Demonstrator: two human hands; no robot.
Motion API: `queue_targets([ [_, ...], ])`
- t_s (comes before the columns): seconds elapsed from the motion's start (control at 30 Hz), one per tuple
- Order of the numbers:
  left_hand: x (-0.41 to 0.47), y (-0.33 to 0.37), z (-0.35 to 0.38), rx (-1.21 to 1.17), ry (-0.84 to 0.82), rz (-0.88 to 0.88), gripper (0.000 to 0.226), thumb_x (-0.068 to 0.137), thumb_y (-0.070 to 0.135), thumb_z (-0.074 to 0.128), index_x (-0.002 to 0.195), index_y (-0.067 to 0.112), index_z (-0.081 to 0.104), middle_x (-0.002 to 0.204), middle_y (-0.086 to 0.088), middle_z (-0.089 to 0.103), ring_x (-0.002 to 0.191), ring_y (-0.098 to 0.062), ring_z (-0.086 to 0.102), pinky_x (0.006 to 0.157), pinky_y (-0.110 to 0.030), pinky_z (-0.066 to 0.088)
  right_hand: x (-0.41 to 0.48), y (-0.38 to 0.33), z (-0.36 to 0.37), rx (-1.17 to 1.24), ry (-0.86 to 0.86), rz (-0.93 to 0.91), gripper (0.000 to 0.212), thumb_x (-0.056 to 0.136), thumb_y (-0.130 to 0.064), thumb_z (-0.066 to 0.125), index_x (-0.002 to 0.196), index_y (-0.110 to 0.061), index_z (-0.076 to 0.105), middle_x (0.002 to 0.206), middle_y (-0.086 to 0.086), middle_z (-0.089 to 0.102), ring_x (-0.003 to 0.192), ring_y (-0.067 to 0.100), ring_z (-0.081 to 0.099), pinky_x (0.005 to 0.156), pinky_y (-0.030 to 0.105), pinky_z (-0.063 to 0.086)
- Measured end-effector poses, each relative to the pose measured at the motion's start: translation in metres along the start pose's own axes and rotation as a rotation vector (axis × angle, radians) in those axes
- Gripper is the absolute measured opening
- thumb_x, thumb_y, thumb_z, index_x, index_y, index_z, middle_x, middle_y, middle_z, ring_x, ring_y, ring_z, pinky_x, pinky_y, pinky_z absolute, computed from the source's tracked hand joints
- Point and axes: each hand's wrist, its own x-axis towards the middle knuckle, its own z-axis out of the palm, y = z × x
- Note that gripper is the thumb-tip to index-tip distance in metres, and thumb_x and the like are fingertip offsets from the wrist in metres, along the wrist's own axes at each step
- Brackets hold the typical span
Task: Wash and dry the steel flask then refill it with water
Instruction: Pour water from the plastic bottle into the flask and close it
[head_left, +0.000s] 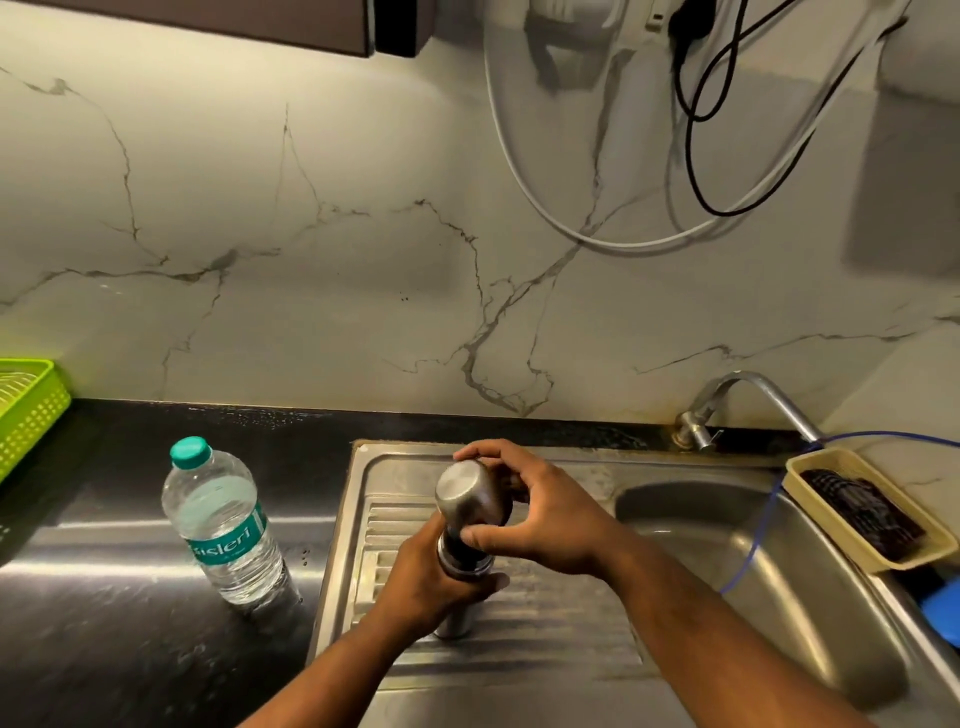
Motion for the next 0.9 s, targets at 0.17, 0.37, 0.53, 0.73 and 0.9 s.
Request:
queue_targets([
  [0.17, 0.001, 0.000, 0.001, 0.025, 0.003, -0.012, 0.057, 0.068, 0.033, 0.092, 0.113, 0.042, 0.057, 0.099, 0.016, 0.072, 0.097, 0.011, 0.064, 0.073, -0.008, 0.052, 0.002, 0.008, 0.007, -0.183, -0.010, 0.023, 0.076, 0.072, -0.035, 0.089, 0.128, -0.050, 0.040, 0.123, -0.014, 0.058, 0.112, 0.007, 0.058, 0.098, 0.024, 0.053],
  [0.37, 0.001, -0.001, 0.002, -0.010, -0.013, -0.032, 0.066, 0.070, 0.022, 0.091, 0.122, 0.039, 0.054, 0.107, 0.017, 0.069, 0.100, 0.015, 0.061, 0.076, -0.003, 0.049, 0.003, 0.008, 0.016, -0.418, -0.125, -0.041, 0.072, 0.079, -0.029, 0.084, 0.137, -0.050, 0.048, 0.135, -0.015, 0.053, 0.122, 0.008, 0.051, 0.100, 0.032, 0.053],
  [0.53, 0.003, -0.004, 0.005, -0.029, -0.018, -0.054, 0.062, 0.070, 0.027, 0.091, 0.119, 0.041, 0.055, 0.107, 0.016, 0.071, 0.099, 0.008, 0.065, 0.081, -0.010, 0.053, 0.012, -0.001, 0.021, -0.580, -0.158, -0.026, 0.064, 0.081, -0.035, 0.081, 0.136, -0.044, 0.050, 0.129, -0.010, 0.055, 0.113, 0.011, 0.055, 0.093, 0.034, 0.057],
  [0.73, 0.001, -0.002, 0.007, -0.029, -0.018, -0.047, 0.058, 0.071, 0.025, 0.091, 0.115, 0.038, 0.056, 0.103, 0.014, 0.070, 0.095, 0.004, 0.066, 0.079, -0.012, 0.055, 0.016, -0.020, 0.033, -0.857, -0.107, 0.073, 0.056, 0.085, -0.058, 0.071, 0.125, -0.026, 0.050, 0.110, 0.001, 0.064, 0.087, 0.016, 0.057, 0.071, 0.030, 0.050],
  [0.9, 0.000, -0.002, 0.008, -0.016, -0.024, -0.049, 0.058, 0.075, 0.030, 0.089, 0.119, 0.034, 0.051, 0.108, 0.018, 0.064, 0.104, -0.008, 0.065, 0.076, -0.011, 0.052, 0.020, -0.022, 0.036, -1.007, -0.121, 0.102, 0.080, 0.080, -0.080, 0.060, 0.136, -0.024, 0.046, 0.117, 0.005, 0.066, 0.093, 0.022, 0.060, 0.075, 0.036, 0.050],
])
